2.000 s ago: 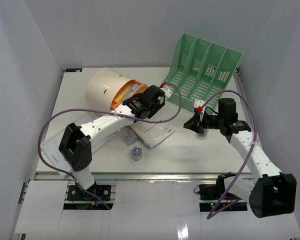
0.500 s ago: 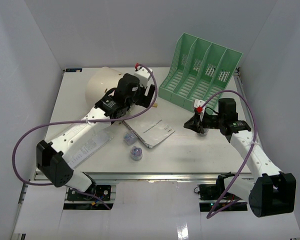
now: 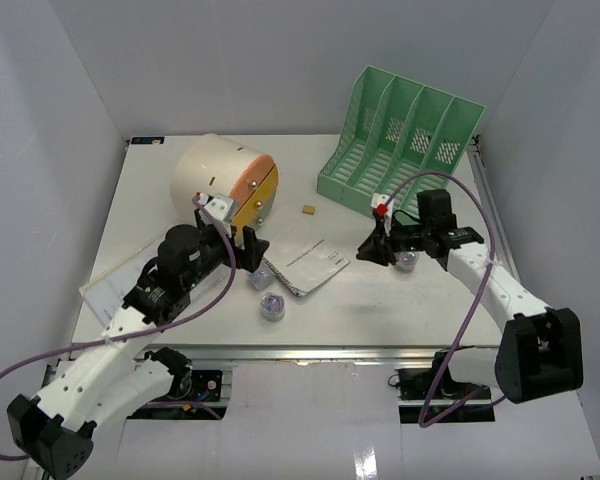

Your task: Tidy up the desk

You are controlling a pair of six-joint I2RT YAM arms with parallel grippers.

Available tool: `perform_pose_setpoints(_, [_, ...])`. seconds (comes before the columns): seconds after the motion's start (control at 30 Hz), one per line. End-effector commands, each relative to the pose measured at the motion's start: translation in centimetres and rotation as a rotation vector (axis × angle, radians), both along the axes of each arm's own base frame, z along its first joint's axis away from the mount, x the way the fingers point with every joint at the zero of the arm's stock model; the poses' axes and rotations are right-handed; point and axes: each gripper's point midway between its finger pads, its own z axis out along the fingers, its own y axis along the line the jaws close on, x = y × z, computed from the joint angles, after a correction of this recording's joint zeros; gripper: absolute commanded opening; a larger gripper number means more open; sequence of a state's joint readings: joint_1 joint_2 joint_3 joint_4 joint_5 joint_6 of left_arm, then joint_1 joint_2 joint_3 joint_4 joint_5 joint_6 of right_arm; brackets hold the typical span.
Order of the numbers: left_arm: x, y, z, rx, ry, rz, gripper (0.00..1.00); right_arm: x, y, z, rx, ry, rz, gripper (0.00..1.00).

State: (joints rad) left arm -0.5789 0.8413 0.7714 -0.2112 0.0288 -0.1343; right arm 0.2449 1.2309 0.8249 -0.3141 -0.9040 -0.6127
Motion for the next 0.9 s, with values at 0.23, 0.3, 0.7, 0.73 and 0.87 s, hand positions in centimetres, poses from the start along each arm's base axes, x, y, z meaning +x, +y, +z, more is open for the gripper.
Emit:
perform_pose_setpoints(0.23, [-2.6, 9.5, -0.6, -0.078, -0.046, 0.407, 0.97, 7.1, 10.6, 3.8, -0.070, 0.087, -0.038, 0.52])
perform_pose_setpoints(0.3, [-3.0, 10.3, 0.2, -0.107, -0.073, 0.437, 0.97, 8.7, 13.1, 4.0, -0.067, 0.151, -0.089, 0.58])
perform_pose_setpoints(0.7, [-2.9, 10.5, 0.3, -0.097, -0.082, 0.446, 0.97, 12.1, 22.6, 3.6, 0.054, 0.446, -0.251, 0.68])
perform_pose_setpoints(0.73, [-3.0, 10.6, 0.4, -0.102, -0.087, 0.449, 0.97, 12.0, 23.0, 3.4, 0.061, 0.449, -0.251, 0.67])
perform_pose_setpoints(0.87, [-3.1, 10.8, 0.5, -0.107, -0.096, 0.454, 0.97, 11.9, 24.1, 3.0, 0.093, 0.490, -0.264, 0.64])
